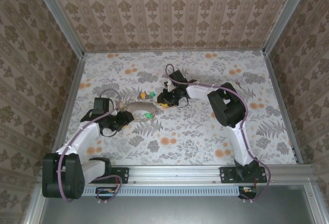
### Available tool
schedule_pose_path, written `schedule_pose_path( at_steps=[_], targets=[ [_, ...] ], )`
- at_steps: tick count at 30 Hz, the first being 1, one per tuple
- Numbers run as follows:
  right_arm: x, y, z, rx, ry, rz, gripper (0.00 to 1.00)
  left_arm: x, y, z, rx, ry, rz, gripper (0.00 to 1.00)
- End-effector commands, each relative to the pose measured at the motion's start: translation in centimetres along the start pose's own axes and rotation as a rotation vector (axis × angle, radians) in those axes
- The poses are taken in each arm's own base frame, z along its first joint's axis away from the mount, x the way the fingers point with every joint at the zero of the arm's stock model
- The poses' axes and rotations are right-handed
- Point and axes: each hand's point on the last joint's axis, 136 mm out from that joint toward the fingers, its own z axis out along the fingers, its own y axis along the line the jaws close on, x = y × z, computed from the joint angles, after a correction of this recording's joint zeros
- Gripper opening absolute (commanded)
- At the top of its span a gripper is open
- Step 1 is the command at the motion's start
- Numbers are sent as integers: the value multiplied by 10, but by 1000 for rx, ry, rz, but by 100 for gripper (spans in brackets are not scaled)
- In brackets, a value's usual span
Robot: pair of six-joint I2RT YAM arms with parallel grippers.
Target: Put the keys on the keyring
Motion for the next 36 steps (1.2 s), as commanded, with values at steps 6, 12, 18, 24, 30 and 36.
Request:
schedule_pose_path(
  at_steps=[6, 12, 18, 24, 30, 36],
  targets=[
    [1, 17, 10, -19, -12, -8, 20, -7, 4, 15, -22, -11, 11, 32],
    [-1, 24, 8, -43, -15, -14, 21, -11, 5, 19, -48, -31, 31, 29],
    [-2, 29, 14, -84, -8, -4, 22, -12, 11, 29, -72, -14, 25, 27],
    [-2, 25, 18, -77, 0, 3, 21, -9, 15, 36, -88, -3, 23, 24],
    [-3, 20, 22, -62, 3, 6, 12, -8, 17, 39, -95, 3, 23, 23],
    [-4, 23, 22, -74, -4, 3, 7, -6, 19, 42, -99, 16, 21, 21]
  ],
)
